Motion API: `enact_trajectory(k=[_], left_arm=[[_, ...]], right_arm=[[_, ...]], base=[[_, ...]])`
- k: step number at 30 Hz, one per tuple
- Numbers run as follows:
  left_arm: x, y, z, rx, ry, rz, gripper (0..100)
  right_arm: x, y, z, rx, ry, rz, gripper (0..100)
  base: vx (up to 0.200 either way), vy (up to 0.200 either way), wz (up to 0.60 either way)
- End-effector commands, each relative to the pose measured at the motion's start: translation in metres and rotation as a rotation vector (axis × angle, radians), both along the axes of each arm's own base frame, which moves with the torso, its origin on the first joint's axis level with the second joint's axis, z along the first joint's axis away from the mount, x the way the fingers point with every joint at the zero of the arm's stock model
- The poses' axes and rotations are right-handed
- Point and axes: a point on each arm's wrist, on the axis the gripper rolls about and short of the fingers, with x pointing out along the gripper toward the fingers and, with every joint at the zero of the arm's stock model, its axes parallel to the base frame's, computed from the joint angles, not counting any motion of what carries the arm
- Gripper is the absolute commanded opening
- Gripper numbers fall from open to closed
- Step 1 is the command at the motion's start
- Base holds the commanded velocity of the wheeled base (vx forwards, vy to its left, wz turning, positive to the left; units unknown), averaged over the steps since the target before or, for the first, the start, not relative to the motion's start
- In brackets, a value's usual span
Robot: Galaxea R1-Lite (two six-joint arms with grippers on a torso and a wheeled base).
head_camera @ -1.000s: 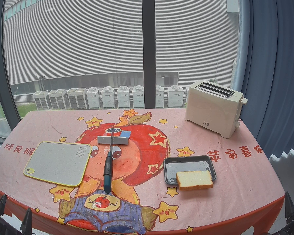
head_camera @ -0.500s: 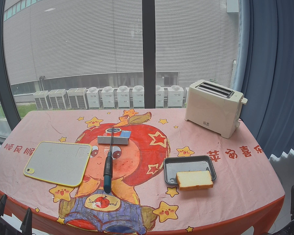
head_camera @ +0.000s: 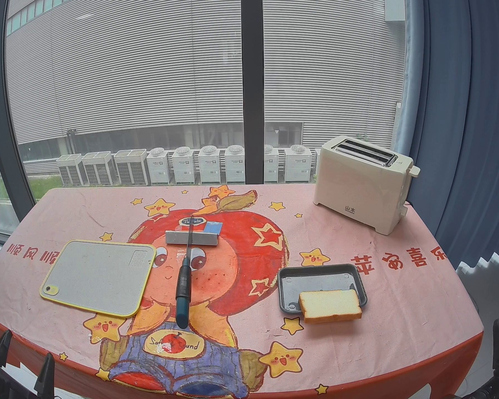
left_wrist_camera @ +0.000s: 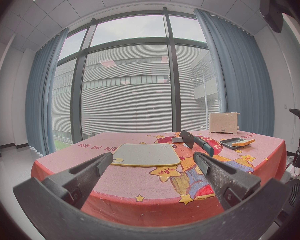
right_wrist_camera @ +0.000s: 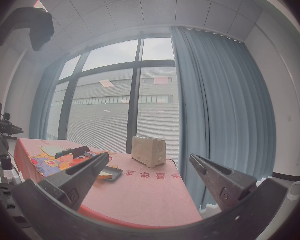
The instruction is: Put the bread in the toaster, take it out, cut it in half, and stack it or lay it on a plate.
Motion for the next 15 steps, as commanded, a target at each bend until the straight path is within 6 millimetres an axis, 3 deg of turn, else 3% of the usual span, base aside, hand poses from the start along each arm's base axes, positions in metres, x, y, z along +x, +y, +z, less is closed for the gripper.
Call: enact_trajectory(k=[1, 10, 15], left_arm=[[0.0012, 0.0000, -0.0045, 0.000, 0.016, -0.001, 100], [0.0012, 0.0000, -0.0045, 0.000, 0.016, 0.000, 100], [0.0012, 0.0000, -0.0045, 0.000, 0.016, 0.000, 100]], right_arm=[[-0.0003, 0.0005, -0.0022, 0.002, -0.012, 0.023, 100], [-0.0002, 0.0011, -0.0046, 0.002, 0.004, 0.052, 100], [0.0009, 0.0018, -0.0041, 0.096, 0.033, 0.104, 100]], base=[[0.000, 0.000, 0.00], [0.000, 0.000, 0.00], [0.000, 0.000, 0.00]])
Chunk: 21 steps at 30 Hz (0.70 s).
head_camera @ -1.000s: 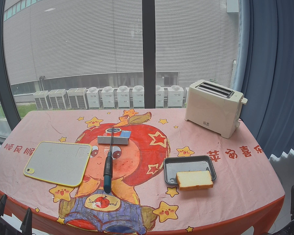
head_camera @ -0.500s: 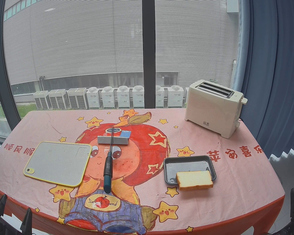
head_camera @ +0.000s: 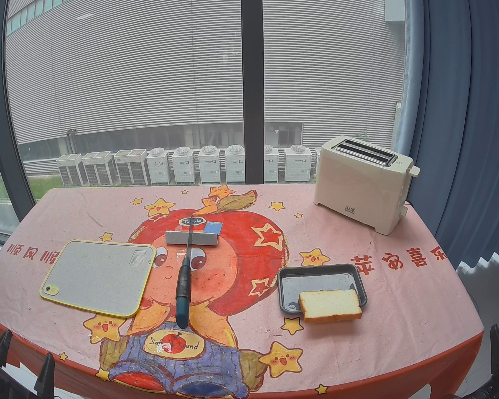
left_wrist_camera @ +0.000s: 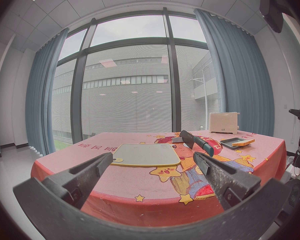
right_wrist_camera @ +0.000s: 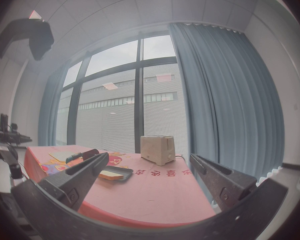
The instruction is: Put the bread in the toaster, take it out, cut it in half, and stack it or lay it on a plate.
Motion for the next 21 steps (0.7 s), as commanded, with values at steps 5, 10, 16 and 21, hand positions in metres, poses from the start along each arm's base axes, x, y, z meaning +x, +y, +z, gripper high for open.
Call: enact_trajectory(k=[5, 10, 16, 21], left_arm=[[0.001, 0.000, -0.004, 0.000, 0.016, 0.000, 100], [0.001, 0.000, -0.004, 0.000, 0.016, 0.000, 100], [0.001, 0.000, -0.004, 0.000, 0.016, 0.000, 100], [0.001, 0.000, -0.004, 0.000, 0.016, -0.002, 100]], right_arm=[[0.002, 0.001, -0.002, 0.105, 0.047, 0.067, 100], [0.005, 0.002, 0.005, 0.187, 0.094, 0.118, 100], [0.008, 0.003, 0.014, 0.316, 0.160, 0.206, 100], [0.012, 0.004, 0.014, 0.362, 0.217, 0.242, 100]], base=[[0.000, 0.000, 0.00], [0.000, 0.000, 0.00], [0.000, 0.000, 0.00], [0.000, 0.000, 0.00]])
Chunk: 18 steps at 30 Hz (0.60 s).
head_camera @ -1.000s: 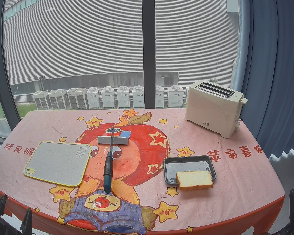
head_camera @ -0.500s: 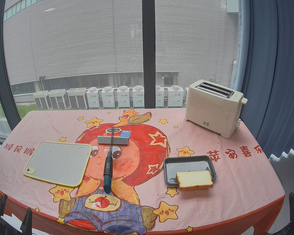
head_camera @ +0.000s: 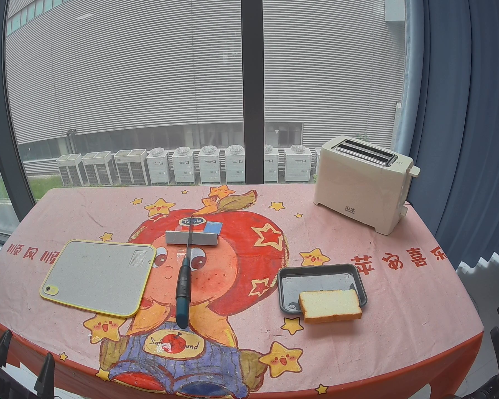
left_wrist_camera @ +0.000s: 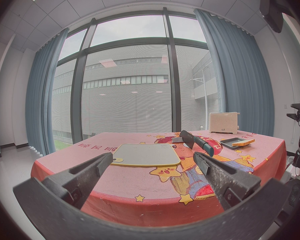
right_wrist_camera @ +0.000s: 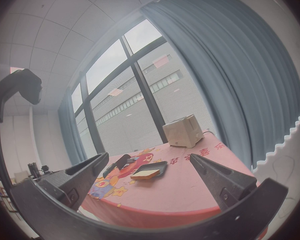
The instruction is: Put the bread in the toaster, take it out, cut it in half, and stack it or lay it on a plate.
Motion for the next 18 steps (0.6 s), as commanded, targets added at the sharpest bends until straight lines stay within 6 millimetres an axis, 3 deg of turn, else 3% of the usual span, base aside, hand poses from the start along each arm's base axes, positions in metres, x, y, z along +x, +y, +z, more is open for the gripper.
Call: enact_trajectory(k=[1, 18], left_arm=[[0.001, 0.000, -0.004, 0.000, 0.016, -0.001, 100], [0.001, 0.000, -0.004, 0.000, 0.016, -0.002, 100]], right_arm=[[0.006, 0.001, 0.003, 0.022, 0.061, 0.042, 100], [0.022, 0.005, 0.008, 0.282, 0.349, 0.262, 100]], base=[[0.000, 0.000, 0.00], [0.000, 0.000, 0.00]])
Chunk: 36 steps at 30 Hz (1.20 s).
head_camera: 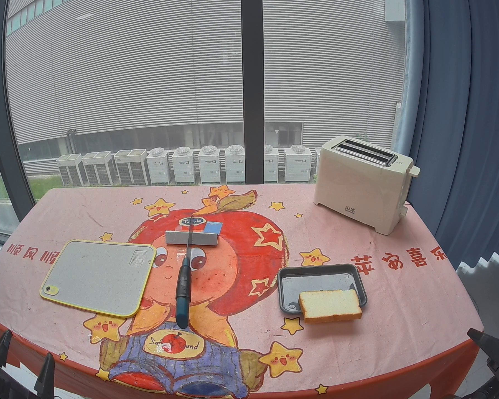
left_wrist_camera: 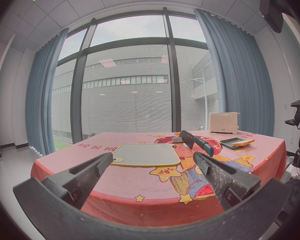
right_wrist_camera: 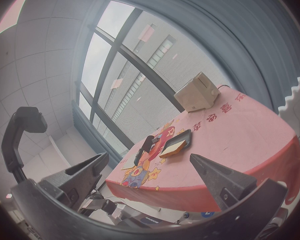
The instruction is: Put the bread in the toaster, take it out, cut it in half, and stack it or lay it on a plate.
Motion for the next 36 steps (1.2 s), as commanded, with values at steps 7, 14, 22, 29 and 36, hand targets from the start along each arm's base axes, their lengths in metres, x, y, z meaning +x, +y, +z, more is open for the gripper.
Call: enact_trajectory(k=[7, 14, 22, 29, 36], left_arm=[[0.001, 0.000, -0.004, 0.000, 0.016, 0.000, 100], [0.001, 0.000, -0.004, 0.000, 0.016, 0.000, 100], [0.001, 0.000, -0.004, 0.000, 0.016, 0.000, 100], [0.001, 0.000, -0.004, 0.000, 0.016, 0.000, 100], [0.001, 0.000, -0.004, 0.000, 0.016, 0.000, 100]], right_arm=[[0.017, 0.001, 0.001, 0.085, 0.203, 0.059, 100], [0.026, 0.004, 0.002, 0.175, 0.365, 0.125, 100], [0.025, 0.007, 0.004, 0.310, 0.528, 0.221, 100], [0.027, 0.010, 0.007, 0.336, 0.594, 0.267, 100], [0.034, 0.012, 0.011, 0.327, 0.612, 0.264, 100]], base=[[0.000, 0.000, 0.00], [0.000, 0.000, 0.00], [0.000, 0.000, 0.00], [0.000, 0.000, 0.00], [0.000, 0.000, 0.00]])
